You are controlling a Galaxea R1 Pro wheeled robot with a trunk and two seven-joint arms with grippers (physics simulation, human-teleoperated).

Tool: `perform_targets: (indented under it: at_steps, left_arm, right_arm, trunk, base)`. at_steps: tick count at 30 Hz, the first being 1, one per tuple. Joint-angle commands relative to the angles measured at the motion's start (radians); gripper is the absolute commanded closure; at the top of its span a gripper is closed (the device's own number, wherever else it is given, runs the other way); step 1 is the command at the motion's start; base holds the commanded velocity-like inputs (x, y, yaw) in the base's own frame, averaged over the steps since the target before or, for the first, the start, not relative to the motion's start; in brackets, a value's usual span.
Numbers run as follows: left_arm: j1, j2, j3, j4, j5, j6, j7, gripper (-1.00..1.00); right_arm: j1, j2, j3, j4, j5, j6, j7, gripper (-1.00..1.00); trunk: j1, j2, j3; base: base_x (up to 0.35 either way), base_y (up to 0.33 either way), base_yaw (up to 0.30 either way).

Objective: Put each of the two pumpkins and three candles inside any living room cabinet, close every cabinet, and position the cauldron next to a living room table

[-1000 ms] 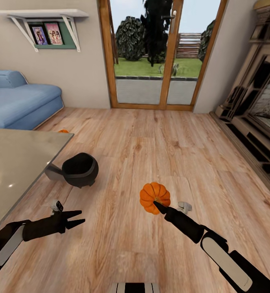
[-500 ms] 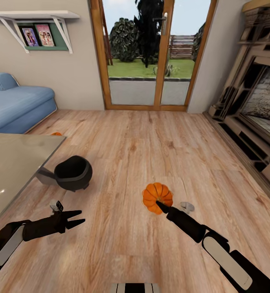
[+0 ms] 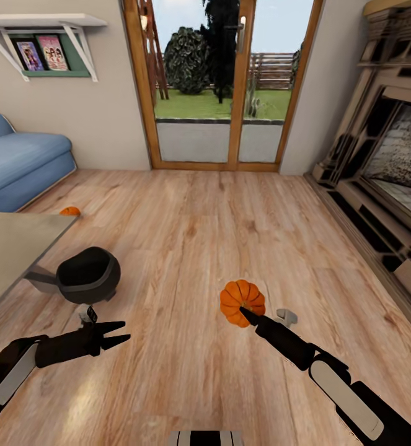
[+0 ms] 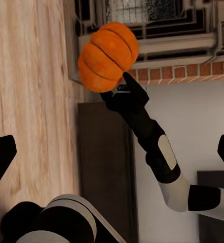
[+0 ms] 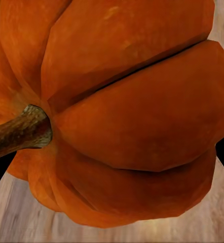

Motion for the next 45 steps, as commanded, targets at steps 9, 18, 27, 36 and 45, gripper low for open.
perform_targets:
  at_steps: [9, 18, 27, 36, 45]
  left_arm:
    - [-0.001, 0.000, -0.017, 0.000, 0.004, 0.007, -0.002, -1.00]
    - [-0.001, 0.000, -0.036, -0.001, 0.006, 0.007, 0.004, -1.00]
    - [-0.001, 0.000, -0.039, -0.001, 0.005, 0.007, 0.004, -1.00]
    - [-0.001, 0.000, -0.041, -0.001, 0.004, 0.007, 0.005, -1.00]
    - [-0.001, -0.002, -0.043, 0.000, 0.004, 0.006, 0.005, -1.00]
  right_arm:
    - [0.000, -0.001, 0.001, 0.008, -0.010, -0.003, 0.001, 1.00]
    - [0.000, 0.000, 0.000, 0.011, -0.010, -0.003, 0.001, 1.00]
    - [-0.001, 0.000, 0.000, 0.013, -0.010, -0.003, 0.002, 1.00]
    - [-0.001, 0.000, 0.000, 0.015, -0.007, -0.004, 0.002, 1.00]
    - [-0.001, 0.000, 0.000, 0.015, -0.003, -0.004, 0.002, 1.00]
  trunk:
    - [0.000, 0.000, -0.007]
    - [0.000, 0.000, -0.009]
    - [0.000, 0.000, 0.001]
    - [0.000, 0.000, 0.015]
    - [0.000, 0.000, 0.029]
  base:
    - [0.039, -0.036, -0.133]
    - [0.000, 0.000, -0.025]
    - [0.003, 0.000, 0.000]
    - [0.135, -0.001, 0.000]
    - [0.314, -0.066, 0.000]
